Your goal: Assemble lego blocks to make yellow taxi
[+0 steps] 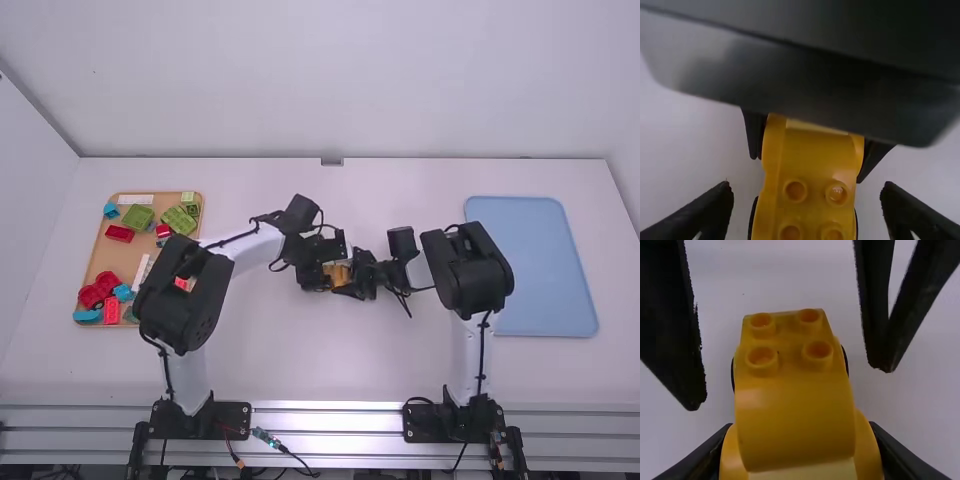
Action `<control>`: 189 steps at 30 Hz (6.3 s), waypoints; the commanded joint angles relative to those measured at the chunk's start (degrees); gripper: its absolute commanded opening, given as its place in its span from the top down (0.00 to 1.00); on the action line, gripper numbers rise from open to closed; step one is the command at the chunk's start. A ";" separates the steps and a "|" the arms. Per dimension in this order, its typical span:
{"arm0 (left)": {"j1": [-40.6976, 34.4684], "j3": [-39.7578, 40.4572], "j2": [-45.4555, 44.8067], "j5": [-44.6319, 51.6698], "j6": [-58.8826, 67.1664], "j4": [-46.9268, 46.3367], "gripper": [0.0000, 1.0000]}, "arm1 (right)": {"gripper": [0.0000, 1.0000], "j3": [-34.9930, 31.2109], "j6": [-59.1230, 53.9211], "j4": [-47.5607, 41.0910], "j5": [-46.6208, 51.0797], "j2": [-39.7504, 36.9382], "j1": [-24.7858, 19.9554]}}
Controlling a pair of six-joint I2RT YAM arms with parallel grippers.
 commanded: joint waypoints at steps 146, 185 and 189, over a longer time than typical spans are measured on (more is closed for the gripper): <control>5.16 -9.57 -26.64 -33.86 -50.91 7.66 0.02 | 0.02 19.65 49.37 -48.98 70.64 -33.33 -0.02; 24.86 -50.84 -67.91 -25.61 -49.41 22.04 0.74 | 0.72 -20.54 50.72 -29.32 60.05 -73.52 -15.27; 24.86 -55.41 -72.48 -25.61 -49.41 22.04 0.82 | 0.80 -25.27 50.72 -29.32 60.05 -78.25 -15.27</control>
